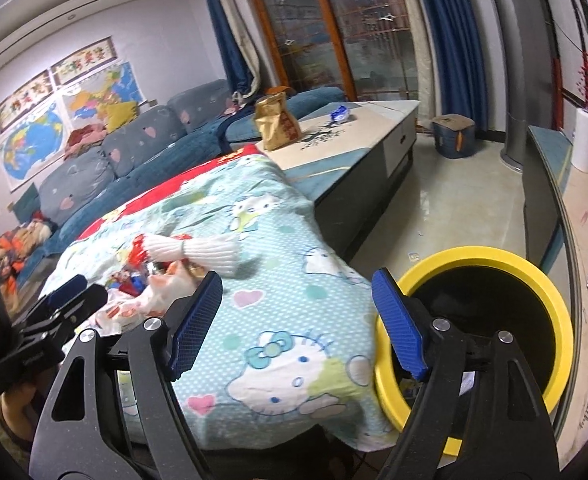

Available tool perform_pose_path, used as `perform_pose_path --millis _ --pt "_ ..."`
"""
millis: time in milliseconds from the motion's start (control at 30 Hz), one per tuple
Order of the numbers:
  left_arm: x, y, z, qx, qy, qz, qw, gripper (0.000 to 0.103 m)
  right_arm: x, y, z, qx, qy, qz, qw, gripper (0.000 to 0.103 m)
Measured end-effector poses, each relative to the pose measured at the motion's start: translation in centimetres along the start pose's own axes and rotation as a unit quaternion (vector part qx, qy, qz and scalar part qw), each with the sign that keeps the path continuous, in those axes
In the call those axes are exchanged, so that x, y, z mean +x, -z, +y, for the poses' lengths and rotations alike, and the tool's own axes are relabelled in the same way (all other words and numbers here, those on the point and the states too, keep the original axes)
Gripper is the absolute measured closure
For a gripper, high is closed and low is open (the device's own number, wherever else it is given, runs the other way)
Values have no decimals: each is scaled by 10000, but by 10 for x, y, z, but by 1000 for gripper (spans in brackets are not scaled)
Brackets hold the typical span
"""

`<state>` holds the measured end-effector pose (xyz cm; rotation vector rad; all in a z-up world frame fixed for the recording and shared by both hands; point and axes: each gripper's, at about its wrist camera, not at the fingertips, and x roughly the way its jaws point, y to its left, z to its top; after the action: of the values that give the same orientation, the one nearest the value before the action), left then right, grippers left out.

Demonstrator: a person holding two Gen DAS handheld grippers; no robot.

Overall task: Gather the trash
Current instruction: 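Move both tools back to the bedspread toward the red candy tube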

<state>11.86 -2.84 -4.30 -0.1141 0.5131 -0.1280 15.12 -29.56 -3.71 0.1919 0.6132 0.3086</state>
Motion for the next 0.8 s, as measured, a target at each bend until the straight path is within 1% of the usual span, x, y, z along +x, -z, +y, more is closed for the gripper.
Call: perform_pose_path --millis 133,367,667,800 --pt "-9 -1 13 -3 -194 -109 9998 7 2 0 17 -116 -113 22 9999 32" --pt "-22 -3 38 -221 -367 -211 9989 7 8 -2 43 -251 -265 110 9993 27" --pt "-32 -2 69 -511 -607 -264 9965 7 14 -1 76 -466 -487 176 9976 27" --pt "-34 0 84 -664 -746 -254 9947 7 18 -1 87 -565 -522 217 9968 26"
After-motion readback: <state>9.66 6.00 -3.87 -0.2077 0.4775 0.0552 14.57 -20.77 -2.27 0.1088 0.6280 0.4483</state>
